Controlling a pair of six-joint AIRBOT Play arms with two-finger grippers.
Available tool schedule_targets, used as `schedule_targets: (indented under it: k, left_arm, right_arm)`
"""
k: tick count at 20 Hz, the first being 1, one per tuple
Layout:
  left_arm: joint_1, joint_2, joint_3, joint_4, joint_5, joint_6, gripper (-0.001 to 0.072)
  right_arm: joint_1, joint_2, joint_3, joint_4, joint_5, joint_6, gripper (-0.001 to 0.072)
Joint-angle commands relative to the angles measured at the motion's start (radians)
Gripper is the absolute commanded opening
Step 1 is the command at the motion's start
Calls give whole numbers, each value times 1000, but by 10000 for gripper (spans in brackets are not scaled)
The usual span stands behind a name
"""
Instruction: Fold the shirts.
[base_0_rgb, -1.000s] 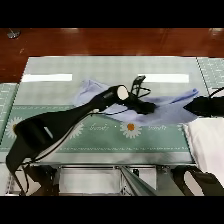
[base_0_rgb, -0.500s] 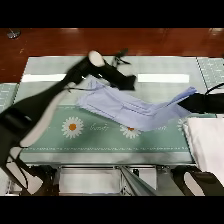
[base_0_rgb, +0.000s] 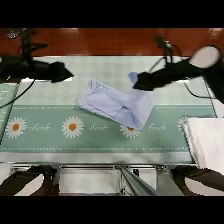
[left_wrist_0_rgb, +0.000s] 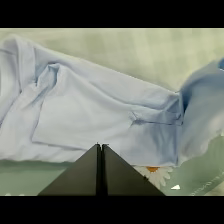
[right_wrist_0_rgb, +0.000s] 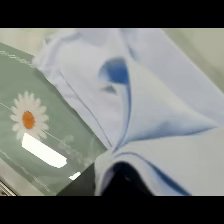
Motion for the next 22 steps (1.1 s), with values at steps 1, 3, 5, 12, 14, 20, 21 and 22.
schedule_targets:
  k: [1,3,5,12,14,20,21,22]
  left_arm:
    - [30,322,-318,11,66,-18,28]
    - [30,442,-444,6,79,-76,28]
    - [29,518,-533,-2,105,-123,28]
    - [29,526,-644,-34,206,-135,28]
    - [29,510,-644,-34,217,-136,28]
    - [23,478,-645,-34,215,-136,29]
    - [16,476,-645,-35,215,-136,29]
    - [8,475,-645,-35,216,-136,29]
  right_arm:
    - [117,-333,306,83,3,20,37]
    - [173,-490,481,94,29,46,37]
    - [225,-620,624,113,29,58,37]
    - [227,-718,681,240,59,45,625]
    - [131,-657,681,239,195,43,625]
    - [-238,-270,545,-38,599,-92,625]
    - [-295,-172,438,-123,532,-78,625]
    - [-342,-76,305,-169,439,-77,625]
